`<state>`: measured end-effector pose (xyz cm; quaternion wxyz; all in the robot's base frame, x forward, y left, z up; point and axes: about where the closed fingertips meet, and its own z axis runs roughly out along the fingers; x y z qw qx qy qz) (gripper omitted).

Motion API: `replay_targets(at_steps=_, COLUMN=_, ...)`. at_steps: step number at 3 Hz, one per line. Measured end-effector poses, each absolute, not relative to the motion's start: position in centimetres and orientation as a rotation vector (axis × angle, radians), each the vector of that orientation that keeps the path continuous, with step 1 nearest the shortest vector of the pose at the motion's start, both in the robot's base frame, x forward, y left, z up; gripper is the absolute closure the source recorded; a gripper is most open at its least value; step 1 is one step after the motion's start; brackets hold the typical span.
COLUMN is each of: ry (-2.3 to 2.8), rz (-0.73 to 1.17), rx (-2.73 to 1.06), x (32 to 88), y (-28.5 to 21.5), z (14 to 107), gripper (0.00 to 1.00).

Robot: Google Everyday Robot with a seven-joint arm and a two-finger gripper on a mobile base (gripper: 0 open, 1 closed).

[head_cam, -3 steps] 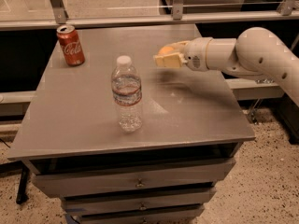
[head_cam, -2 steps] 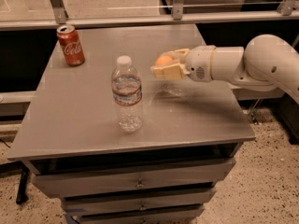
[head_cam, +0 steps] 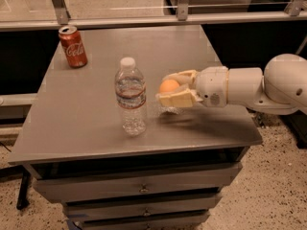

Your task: Move orange near water bottle

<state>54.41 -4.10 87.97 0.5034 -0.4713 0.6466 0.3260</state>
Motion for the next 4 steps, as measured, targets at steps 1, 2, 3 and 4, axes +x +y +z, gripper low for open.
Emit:
replay_targets(at_steps=1, ry=1.557, rz=0.809, rx=-1.174, x=52.0, y=-4.8, z=86.7, gripper=1.0)
replay_targets(at_steps=2, ry=1.539, rz=0.846, rx=-1.206, x=50.0, y=-4.8, z=86.1, gripper=1.0)
replay_targets(at_steps=3, ry=1.495, rz=0.886, rx=-1.233, x=49.0, y=-3.7, z=86.4, gripper=1.0)
replay_targets(at_steps=4, ry=1.469, rz=0.93, rx=-1.255, x=48.6, y=-2.5, z=86.5, gripper=0.84)
